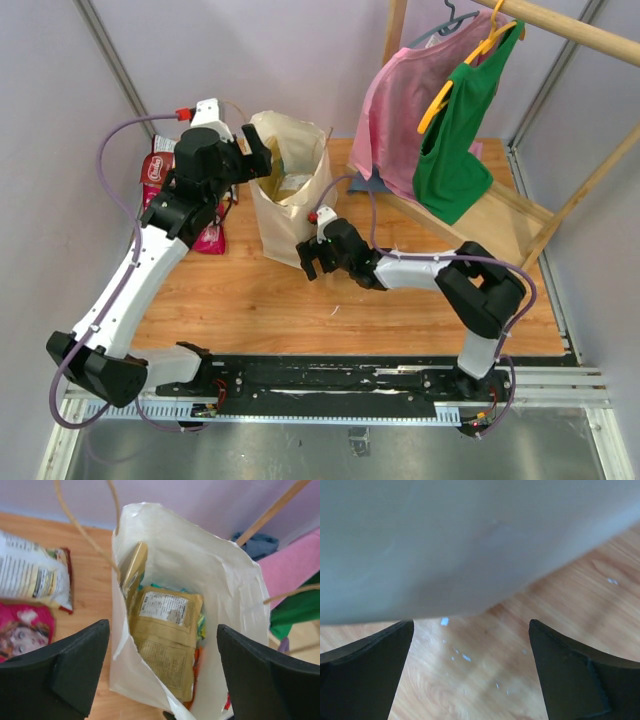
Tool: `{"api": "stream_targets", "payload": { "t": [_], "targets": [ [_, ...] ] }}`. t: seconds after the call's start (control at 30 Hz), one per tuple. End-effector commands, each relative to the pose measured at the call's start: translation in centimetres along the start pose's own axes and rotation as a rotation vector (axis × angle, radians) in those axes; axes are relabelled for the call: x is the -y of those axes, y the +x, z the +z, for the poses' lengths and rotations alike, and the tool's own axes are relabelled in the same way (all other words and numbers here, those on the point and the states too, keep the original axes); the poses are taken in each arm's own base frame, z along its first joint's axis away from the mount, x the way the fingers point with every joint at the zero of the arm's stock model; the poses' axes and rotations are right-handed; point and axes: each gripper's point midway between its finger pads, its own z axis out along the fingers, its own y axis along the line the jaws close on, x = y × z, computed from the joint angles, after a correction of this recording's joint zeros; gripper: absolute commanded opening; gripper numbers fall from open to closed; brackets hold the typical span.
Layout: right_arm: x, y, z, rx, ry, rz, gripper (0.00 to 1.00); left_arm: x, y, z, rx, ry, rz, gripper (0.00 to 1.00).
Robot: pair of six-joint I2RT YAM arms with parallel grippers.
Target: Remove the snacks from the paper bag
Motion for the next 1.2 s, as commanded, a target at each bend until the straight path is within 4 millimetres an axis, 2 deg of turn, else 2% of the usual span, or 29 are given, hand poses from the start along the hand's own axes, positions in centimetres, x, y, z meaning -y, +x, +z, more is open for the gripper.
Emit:
{"api": "stream_targets", "payload": {
  "t": [0.0, 0.07, 0.13, 0.2, 0.27, 0.4, 0.47, 0.63, 0.73, 0.8, 0.87, 0.9, 0.97, 1.03, 1.1, 1.17],
  "targets": [
    [-2.4, -1.9, 2.2, 0.079, -0.105, -0.076, 1.0, 2.3, -4.1, -2.7, 0.091, 0.146, 0.029, 0.99],
    [-2.7, -2.2, 2.9, 0.11, -0.116, -0.067, 1.0, 2.0, -6.7, -4.6, 0.161, 0.147, 0.035, 1.0],
    [-2.8, -2.8, 3.6, 0.152, -0.119, -0.066, 1.0, 0.5, -8.8, -6.0, 0.217, 0.096, 0.028, 1.0],
    [-2.6, -3.3, 4.4, 0.182, -0.1, -0.054, 1.0, -1.4, -9.3, -6.1, 0.225, 0.038, 0.011, 1.0],
    [-2.7, -4.1, 5.2, 0.221, -0.094, -0.025, 1.0, -3.1, -7.8, -5.1, 0.187, 0.014, -0.023, 1.0],
    [-3.1, -4.5, 8.1, 0.278, -0.093, 0.048, 0.99, -5.2, -2.2, -2.4, 0.075, 0.031, -0.114, 1.0],
    [-3.0, -6.1, 9.3, 0.326, -0.072, 0.078, 0.98, -6.0, -0.3, -1.7, 0.046, 0.019, -0.148, 1.0],
    [-2.6, -10.0, 12.1, 0.46, -0.022, 0.151, 0.98, -8.1, 1.5, -1.2, 0.045, -0.065, -0.179, 1.0],
    [-2.8, -13.3, 13.8, 0.545, -0.019, 0.146, 0.99, -8.8, 2.1, -1.1, 0.05, -0.088, -0.188, 1.0],
    [-2.9, -15.8, 14.0, 0.579, -0.024, 0.113, 0.98, -9.1, 2.6, -1.0, 0.041, -0.094, -0.192, 1.0],
    [-2.7, -18.1, 11.7, 0.635, -0.022, 0.049, 0.99, -9.2, 2.9, -1.0, 0.035, -0.096, -0.191, 1.0],
    [-3.2, -19.5, 9.4, 0.696, -0.039, 0.014, 0.98, -9.4, 2.9, -1.1, 0.037, -0.101, -0.188, 1.0],
    [-3.5, -20.8, 4.0, 0.781, -0.049, -0.053, 0.98, -9.7, 2.7, -1.4, 0.059, -0.114, -0.187, 1.0],
    [-3.1, -21.1, -1.8, 0.835, -0.05, -0.066, 0.98, -9.6, 2.5, -1.5, 0.081, -0.1, -0.2, 1.0],
    [-1.9, -20.3, -6.5, 0.838, -0.026, -0.038, 0.98, -8.9, 2.4, -1.4, 0.103, -0.053, -0.221, 1.0],
    [-0.3, -19.9, -9.2, 0.825, 0.028, -0.009, 0.98, -8.3, 2.5, -1.2, 0.113, -0.015, -0.24, 1.0]
  ]
}}
